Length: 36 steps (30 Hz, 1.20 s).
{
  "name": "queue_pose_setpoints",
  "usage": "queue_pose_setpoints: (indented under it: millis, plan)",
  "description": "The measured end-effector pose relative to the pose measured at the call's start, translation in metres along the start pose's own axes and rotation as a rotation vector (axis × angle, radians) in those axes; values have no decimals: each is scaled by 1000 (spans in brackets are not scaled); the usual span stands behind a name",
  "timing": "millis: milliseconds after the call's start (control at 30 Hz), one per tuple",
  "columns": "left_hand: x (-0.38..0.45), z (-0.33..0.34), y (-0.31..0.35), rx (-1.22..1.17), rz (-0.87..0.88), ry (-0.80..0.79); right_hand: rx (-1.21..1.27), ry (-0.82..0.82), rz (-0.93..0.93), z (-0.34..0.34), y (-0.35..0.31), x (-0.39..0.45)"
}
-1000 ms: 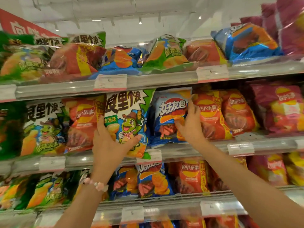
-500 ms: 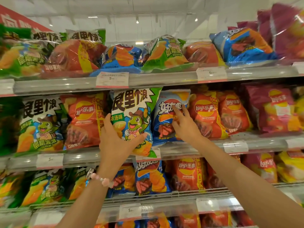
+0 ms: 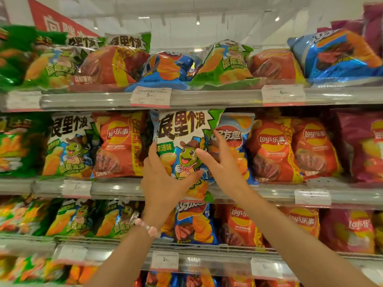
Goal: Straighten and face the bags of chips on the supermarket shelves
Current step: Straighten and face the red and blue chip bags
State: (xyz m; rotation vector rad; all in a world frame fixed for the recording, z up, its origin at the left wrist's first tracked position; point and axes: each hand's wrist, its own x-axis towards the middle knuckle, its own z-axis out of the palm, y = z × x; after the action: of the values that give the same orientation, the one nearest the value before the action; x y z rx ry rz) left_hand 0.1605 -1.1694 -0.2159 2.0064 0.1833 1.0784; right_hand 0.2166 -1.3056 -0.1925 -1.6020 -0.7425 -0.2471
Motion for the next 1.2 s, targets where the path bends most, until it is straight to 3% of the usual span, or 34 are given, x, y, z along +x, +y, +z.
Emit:
queue_pose_setpoints:
  millis: [67,233,400,500,567,700,800,967,1200]
  plan:
    - [-3,3,1,35,4,27,106,-55,81,9,-6,4]
    - [-11,-1,-2,66,48,65,112,13,55,24,6,11]
    - [-7,-36,-21,55,114,-111,226,122,115,25,14,16]
    - [20,-67,-47,120,155,51,237,165,125,22,15,18]
    - [46,-86,-63,250,86,131,229,184,126,23,14,18]
    - [80,-100,-83,589,-9,-69,201,215,137,34,12,20]
    - [89,-96,-92,681,-12,-182,205,264,120,40,10,21]
    - [98,-94,-109,653,42,-179,171,312,129,50,6,22]
    - [111,-100,-130,324,188,-160,128,360,114,64,0,20]
